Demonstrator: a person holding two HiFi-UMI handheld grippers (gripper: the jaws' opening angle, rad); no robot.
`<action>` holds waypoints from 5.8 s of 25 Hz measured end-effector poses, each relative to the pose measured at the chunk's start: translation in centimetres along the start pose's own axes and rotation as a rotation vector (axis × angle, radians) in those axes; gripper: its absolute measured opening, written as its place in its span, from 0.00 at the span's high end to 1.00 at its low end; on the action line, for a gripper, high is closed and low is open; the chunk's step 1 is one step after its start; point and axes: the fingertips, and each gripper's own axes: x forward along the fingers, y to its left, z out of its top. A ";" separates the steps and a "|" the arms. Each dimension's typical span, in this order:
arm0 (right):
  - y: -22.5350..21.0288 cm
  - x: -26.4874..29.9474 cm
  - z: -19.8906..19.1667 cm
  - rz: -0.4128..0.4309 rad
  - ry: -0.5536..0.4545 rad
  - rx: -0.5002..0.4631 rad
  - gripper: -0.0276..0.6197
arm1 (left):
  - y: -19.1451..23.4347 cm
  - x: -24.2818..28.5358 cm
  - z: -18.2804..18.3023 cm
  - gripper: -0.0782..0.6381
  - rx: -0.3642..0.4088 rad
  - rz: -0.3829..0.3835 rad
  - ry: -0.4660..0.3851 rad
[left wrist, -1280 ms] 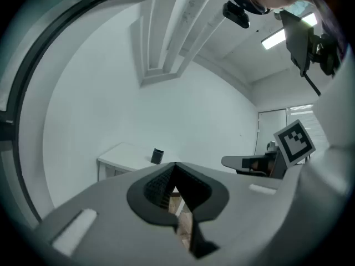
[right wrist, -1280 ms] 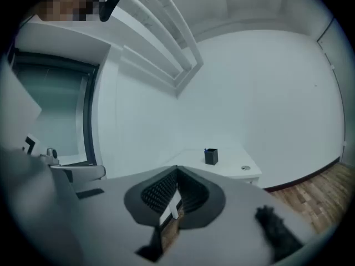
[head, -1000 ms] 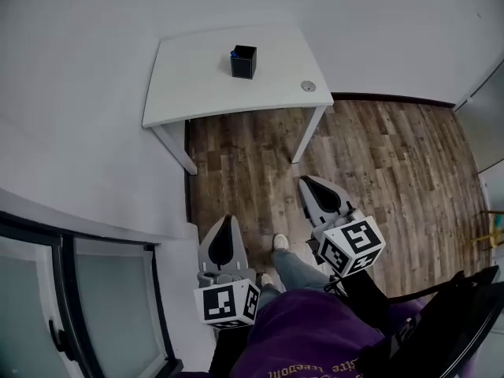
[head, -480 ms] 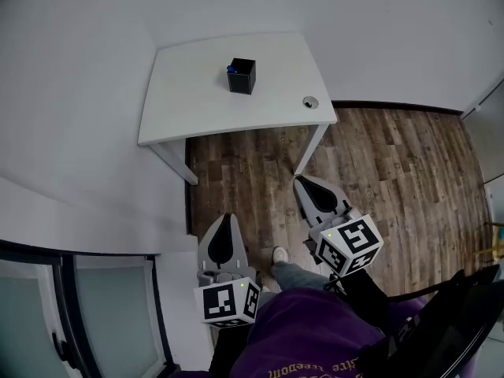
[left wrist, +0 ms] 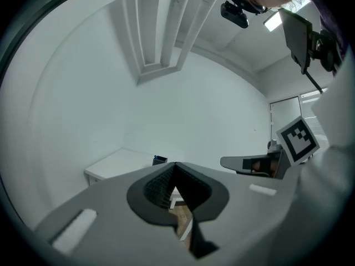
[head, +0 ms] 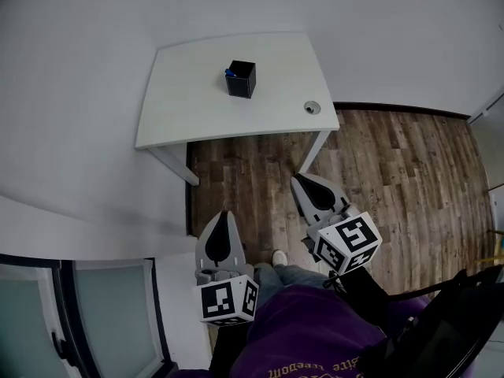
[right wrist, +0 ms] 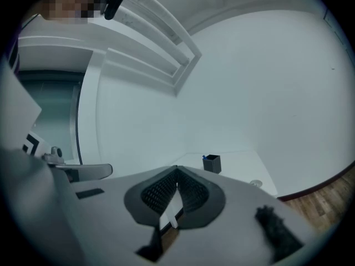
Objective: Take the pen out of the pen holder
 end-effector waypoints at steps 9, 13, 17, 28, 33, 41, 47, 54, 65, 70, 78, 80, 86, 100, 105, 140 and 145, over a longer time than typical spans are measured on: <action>-1.1 2.4 0.2 0.000 0.004 0.010 0.94 | 2.8 2.4 0.9 0.88 0.004 0.047 -0.007; -2.0 4.6 0.9 -0.018 0.002 0.013 0.94 | 3.7 4.6 1.6 0.88 0.004 0.032 -0.018; -3.3 7.5 2.2 -0.036 -0.007 0.011 0.94 | 4.6 7.7 2.6 0.88 0.007 -0.002 -0.017; -5.1 15.9 3.8 -0.068 -0.009 0.005 0.94 | 8.8 15.7 4.1 0.88 0.005 -0.062 -0.008; -5.7 18.6 4.3 -0.090 -0.010 0.001 0.94 | 10.5 18.2 4.1 0.88 -0.003 -0.083 0.004; -6.1 21.4 4.3 -0.118 -0.004 0.004 0.94 | 12.2 20.8 4.0 0.88 0.002 -0.130 0.019; -6.4 22.1 3.7 -0.132 0.009 0.012 0.94 | 12.7 21.6 3.3 0.88 0.003 -0.147 0.052; -7.7 23.0 3.7 -0.125 0.012 0.019 0.94 | 12.6 22.9 3.2 0.88 -0.006 -0.133 0.056; -13.4 27.3 5.4 -0.087 0.014 0.020 0.94 | 10.9 29.7 3.8 0.88 -0.002 -0.127 0.054; -16.6 29.4 6.4 -0.074 0.025 0.021 0.94 | 10.1 33.4 4.2 0.88 0.006 -0.122 0.054; -20.9 31.9 7.5 -0.039 0.036 0.032 0.94 | 9.4 38.3 3.7 0.88 0.023 -0.085 0.072; -21.8 32.3 7.8 -0.027 0.036 0.032 0.94 | 9.4 39.2 3.4 0.88 0.015 -0.056 0.086; -23.7 33.1 8.2 0.008 0.037 0.034 0.94 | 9.0 41.0 2.1 0.88 -0.005 -0.009 0.128; -25.5 34.9 7.6 -0.015 0.048 0.066 0.94 | 10.7 45.4 -1.6 0.81 -0.019 -0.045 0.238; -25.6 35.8 8.2 -0.032 0.036 0.057 0.94 | 11.6 47.2 -3.7 0.77 -0.012 -0.050 0.293; -26.9 36.6 9.7 -0.116 0.036 0.039 0.94 | 11.4 50.6 -7.4 0.78 0.098 -0.136 0.463; -26.5 36.3 9.8 -0.116 0.032 0.041 0.94 | 11.0 50.2 -7.0 0.78 0.099 -0.136 0.456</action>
